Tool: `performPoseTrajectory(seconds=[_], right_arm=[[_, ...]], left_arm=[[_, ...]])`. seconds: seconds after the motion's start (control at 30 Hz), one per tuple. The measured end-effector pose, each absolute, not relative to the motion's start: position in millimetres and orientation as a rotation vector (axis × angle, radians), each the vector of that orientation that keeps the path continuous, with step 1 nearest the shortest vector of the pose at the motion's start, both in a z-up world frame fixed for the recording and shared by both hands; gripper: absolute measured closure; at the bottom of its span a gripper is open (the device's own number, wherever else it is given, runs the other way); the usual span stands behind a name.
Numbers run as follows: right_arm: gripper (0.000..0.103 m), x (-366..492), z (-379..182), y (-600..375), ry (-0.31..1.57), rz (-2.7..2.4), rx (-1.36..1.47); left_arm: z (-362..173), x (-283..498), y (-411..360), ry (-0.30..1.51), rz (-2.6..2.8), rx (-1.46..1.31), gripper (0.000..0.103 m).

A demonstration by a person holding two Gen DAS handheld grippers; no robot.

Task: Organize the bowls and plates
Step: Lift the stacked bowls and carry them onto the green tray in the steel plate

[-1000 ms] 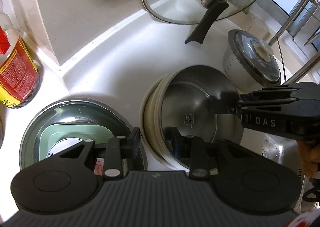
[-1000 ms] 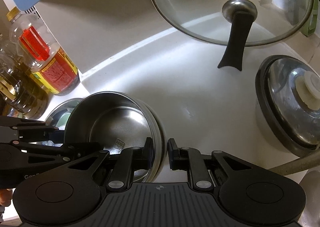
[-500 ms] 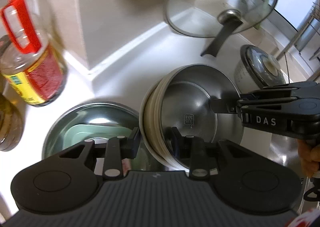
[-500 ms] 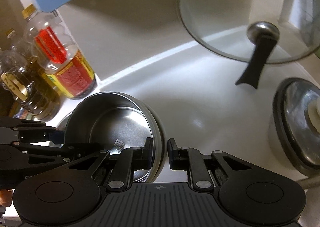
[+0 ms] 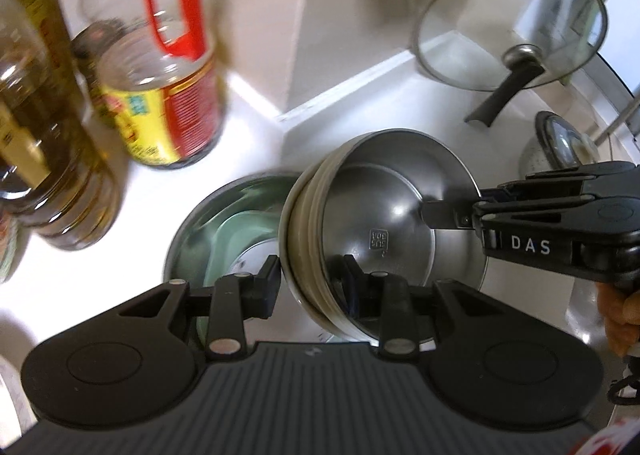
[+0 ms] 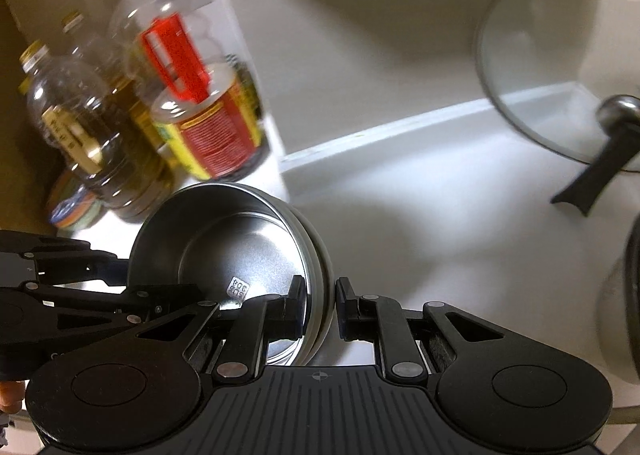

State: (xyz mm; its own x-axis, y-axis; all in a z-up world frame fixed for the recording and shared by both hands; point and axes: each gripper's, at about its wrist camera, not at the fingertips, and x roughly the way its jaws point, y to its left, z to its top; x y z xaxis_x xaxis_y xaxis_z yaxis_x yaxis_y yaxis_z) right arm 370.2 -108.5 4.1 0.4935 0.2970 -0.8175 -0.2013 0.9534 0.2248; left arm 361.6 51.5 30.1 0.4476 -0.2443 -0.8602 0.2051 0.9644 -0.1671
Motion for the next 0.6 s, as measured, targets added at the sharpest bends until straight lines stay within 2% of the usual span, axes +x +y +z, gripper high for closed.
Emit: performPoseTrajectory(seconds=[0.6], right_arm=[[0.088, 384, -19, -59, 1.095, 0.382, 0.032]], left_arm=[[5, 353, 97, 1.134, -0.209, -0.104, 0.075]])
